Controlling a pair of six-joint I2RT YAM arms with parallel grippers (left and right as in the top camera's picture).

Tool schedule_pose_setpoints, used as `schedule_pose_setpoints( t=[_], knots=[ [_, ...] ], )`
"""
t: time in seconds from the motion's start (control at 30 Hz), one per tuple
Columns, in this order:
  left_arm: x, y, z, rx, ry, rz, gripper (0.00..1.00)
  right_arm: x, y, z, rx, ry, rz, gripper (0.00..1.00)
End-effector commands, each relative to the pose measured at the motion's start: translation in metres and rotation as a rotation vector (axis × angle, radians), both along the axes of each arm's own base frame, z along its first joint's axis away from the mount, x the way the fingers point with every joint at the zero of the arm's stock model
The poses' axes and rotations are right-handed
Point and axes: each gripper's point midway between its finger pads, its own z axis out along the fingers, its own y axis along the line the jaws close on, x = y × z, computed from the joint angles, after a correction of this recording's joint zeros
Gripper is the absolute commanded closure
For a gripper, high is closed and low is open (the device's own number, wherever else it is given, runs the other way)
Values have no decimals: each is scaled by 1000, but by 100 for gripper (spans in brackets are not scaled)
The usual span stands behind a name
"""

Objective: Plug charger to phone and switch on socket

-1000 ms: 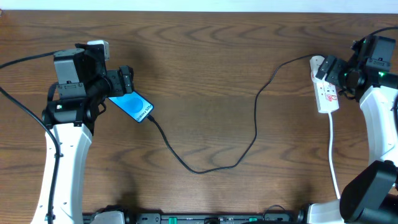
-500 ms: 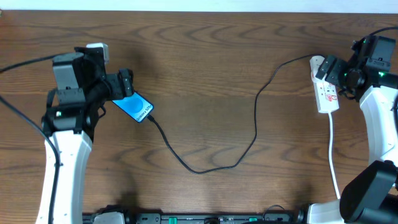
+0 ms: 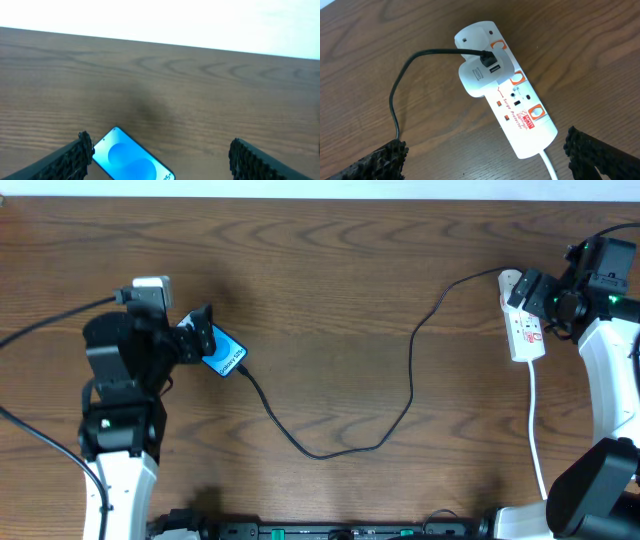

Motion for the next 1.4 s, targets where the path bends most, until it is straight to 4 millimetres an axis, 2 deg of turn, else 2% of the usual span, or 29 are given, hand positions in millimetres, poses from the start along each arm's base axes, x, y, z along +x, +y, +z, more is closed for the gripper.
schedule_pose_setpoints(
  t=[0.0, 0.2, 0.4, 0.87, 1.1, 1.37],
  knots=[
    [-7, -3, -1, 32, -51, 2, 12, -2, -2, 4, 0, -10, -15, 1],
    [-20, -13, 3, 91, -138, 39, 12, -2, -2, 4, 0, -10, -15, 1],
    [-34, -15, 3, 110, -235, 61, 12, -2, -2, 4, 0, -10, -15, 1],
    [-69, -12, -36, 101, -425, 71, 11, -2, -2, 4, 0, -10, -15, 1],
    [-83, -10, -60, 99, -455, 81, 11, -2, -2, 4, 0, -10, -15, 1],
    [-93, -5, -63, 123, -447, 96, 12, -2, -2, 4, 0, -10, -15, 1]
  ],
)
